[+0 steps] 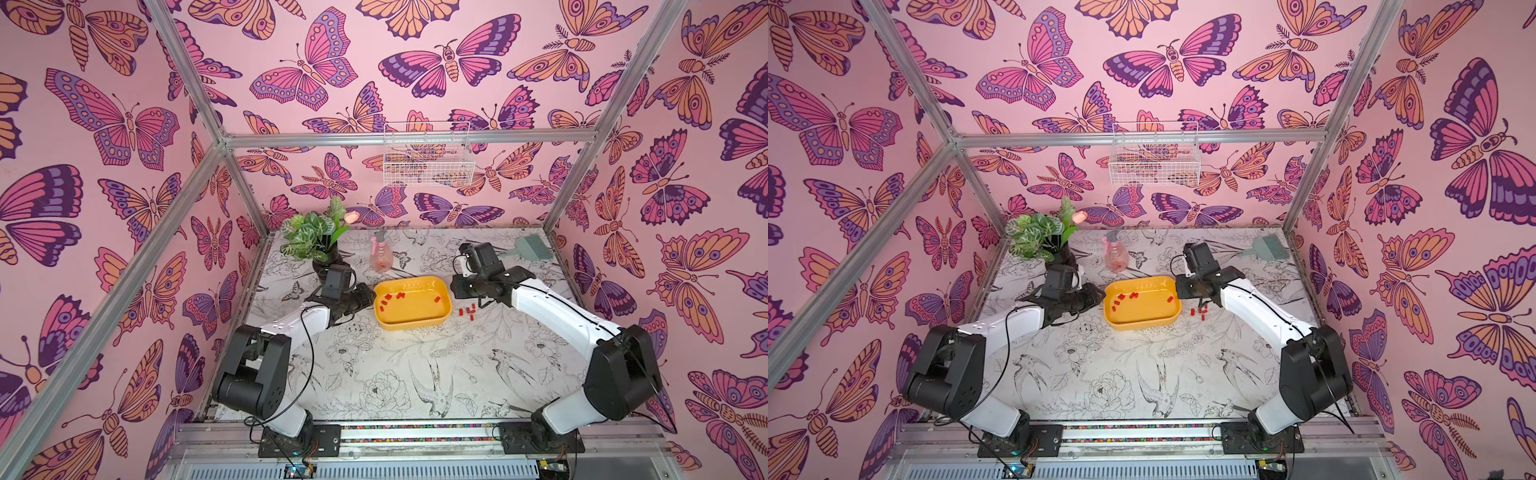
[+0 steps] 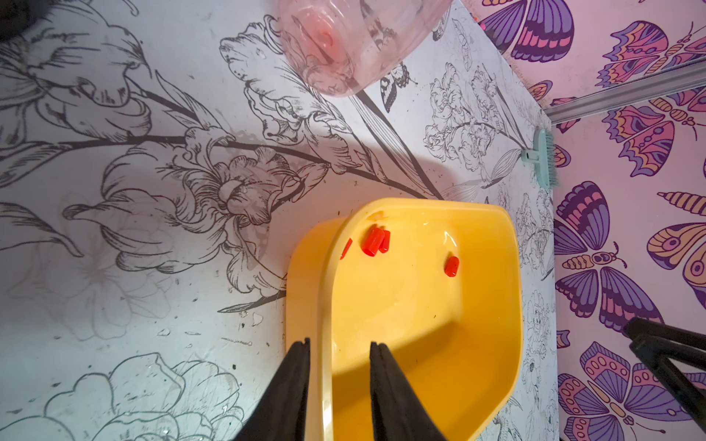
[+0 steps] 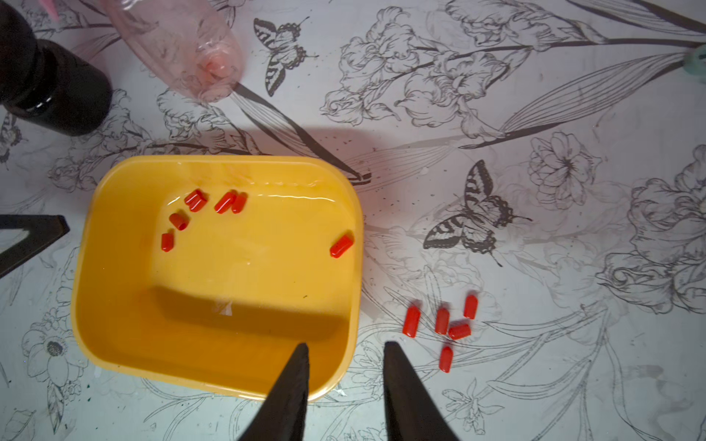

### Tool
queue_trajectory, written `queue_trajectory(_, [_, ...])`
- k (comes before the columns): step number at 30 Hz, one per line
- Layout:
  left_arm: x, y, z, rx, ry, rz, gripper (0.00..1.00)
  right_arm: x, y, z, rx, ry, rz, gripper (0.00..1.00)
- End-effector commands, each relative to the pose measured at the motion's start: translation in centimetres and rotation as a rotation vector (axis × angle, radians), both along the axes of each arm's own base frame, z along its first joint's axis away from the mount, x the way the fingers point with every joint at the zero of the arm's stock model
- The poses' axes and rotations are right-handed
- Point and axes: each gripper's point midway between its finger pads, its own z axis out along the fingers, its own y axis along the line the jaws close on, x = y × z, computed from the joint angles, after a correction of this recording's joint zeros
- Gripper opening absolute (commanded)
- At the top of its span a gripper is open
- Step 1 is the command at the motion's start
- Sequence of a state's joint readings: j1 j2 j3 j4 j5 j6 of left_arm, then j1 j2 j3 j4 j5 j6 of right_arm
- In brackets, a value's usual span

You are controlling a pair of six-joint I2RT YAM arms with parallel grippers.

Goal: Take the screw protection sleeves out of the storage box
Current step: Pick up the screw protection sleeve from the storage box.

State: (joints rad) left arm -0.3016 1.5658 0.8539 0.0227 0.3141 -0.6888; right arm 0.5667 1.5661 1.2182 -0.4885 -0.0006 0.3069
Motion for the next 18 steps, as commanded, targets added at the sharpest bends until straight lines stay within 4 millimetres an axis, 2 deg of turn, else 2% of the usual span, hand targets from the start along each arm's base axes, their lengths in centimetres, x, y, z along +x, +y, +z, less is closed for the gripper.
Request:
queue_trajectory(1, [0.3,-0.1,0.5,-0.005,-0.017,-0.002,0.32,0.5,3.1,0.2,0.023,-0.008,0.024,0.36])
queue_trajectory(6, [0.3,-0.1,0.5,-0.007,-0.017,-0.003,0.32,0.4,6.0,-0.7,0.055,0.017,0.056,0.36])
queue_trajectory(18, [0.4,-0.2,0.4,-0.009,-0.013,-0.009,0.32,1.4,9.7,-4.4,0.126,0.104,0.071,0.31])
